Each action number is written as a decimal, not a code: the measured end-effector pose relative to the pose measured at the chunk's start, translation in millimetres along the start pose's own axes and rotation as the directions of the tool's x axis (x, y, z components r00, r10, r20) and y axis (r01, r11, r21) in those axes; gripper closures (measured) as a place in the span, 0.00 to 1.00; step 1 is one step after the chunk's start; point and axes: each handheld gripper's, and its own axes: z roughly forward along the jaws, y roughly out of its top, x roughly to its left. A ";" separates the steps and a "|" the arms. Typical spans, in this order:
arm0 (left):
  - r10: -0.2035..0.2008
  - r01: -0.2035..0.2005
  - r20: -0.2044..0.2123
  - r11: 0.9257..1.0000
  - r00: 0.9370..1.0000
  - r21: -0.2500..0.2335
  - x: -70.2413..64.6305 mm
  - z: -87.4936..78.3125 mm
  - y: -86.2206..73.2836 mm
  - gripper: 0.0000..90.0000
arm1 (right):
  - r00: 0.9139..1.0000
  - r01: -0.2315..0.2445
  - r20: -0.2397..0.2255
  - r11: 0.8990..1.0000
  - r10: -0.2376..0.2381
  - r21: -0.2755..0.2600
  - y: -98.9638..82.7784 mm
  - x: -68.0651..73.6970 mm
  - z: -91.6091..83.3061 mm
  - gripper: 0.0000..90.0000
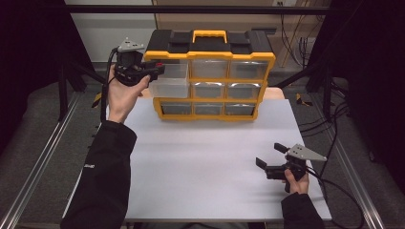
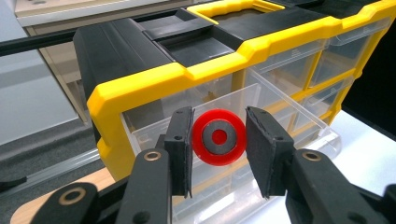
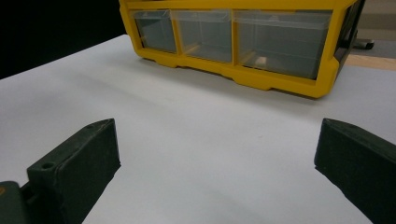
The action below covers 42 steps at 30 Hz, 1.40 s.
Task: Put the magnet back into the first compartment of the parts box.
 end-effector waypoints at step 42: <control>-0.024 0.025 -0.025 0.999 0.999 0.039 0.6 19.7 -9.1 0.61 | 1.000 -0.001 -0.002 1.000 0.001 -0.003 0.2 -0.1 -0.1 0.00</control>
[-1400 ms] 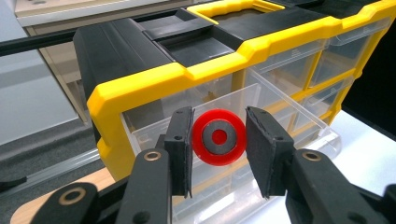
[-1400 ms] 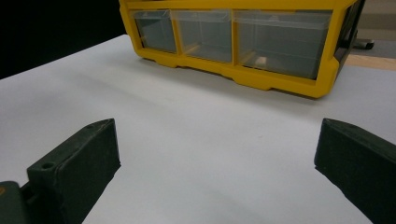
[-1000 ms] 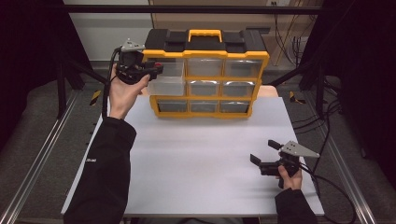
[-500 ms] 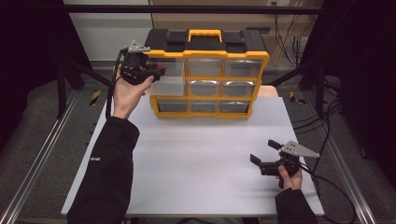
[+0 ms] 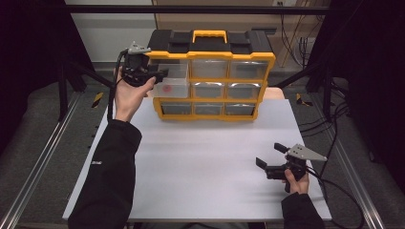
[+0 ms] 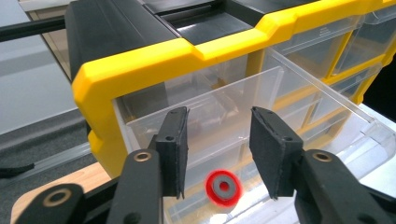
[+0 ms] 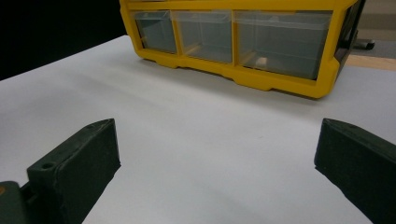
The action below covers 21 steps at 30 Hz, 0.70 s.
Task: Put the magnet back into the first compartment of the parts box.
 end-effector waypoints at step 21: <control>0.028 -0.009 0.115 0.987 0.993 -0.161 -4.6 -44.3 -5.1 0.27 | 1.000 -0.001 0.002 1.000 0.001 0.002 -0.1 0.3 0.1 0.00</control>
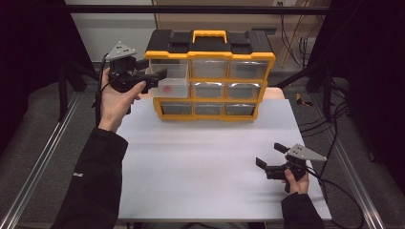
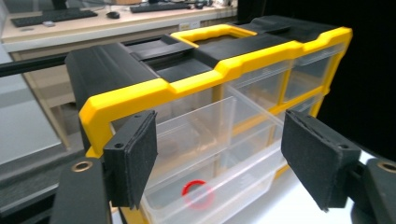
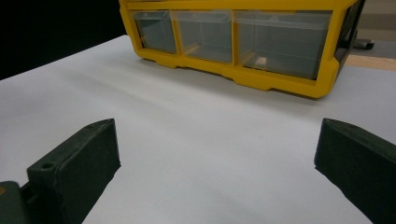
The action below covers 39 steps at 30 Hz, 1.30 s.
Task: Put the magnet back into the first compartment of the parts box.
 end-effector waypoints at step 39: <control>-0.034 0.040 0.141 0.999 0.989 -0.037 -11.6 -44.4 -117.1 0.00 | 1.000 -0.001 0.004 1.000 0.001 -0.004 -0.1 0.5 -0.3 0.00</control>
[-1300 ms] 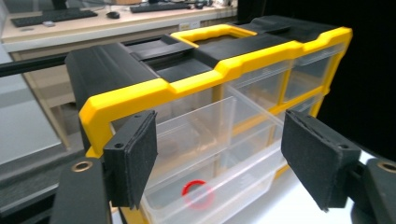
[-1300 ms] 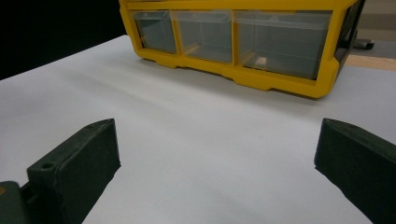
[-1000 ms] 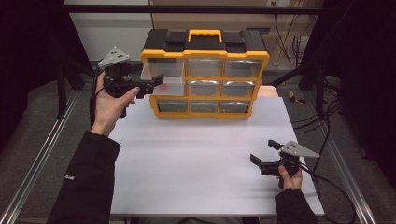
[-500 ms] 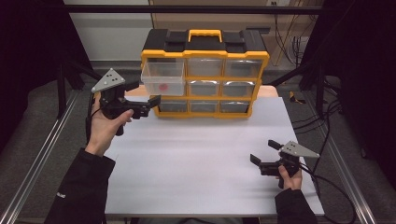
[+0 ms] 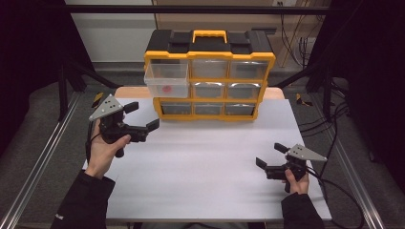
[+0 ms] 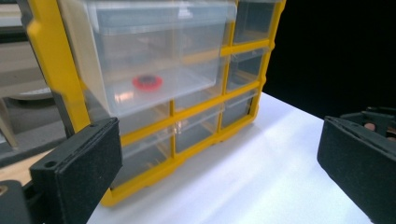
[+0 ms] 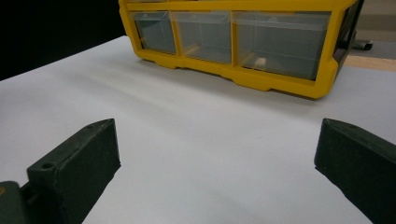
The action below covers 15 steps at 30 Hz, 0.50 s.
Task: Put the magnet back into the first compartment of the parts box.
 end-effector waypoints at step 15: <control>0.000 -0.001 0.011 0.999 1.000 0.047 0.4 -4.7 -56.8 0.00 | 1.000 0.000 -0.003 1.000 0.000 0.000 0.2 -0.1 -0.5 0.00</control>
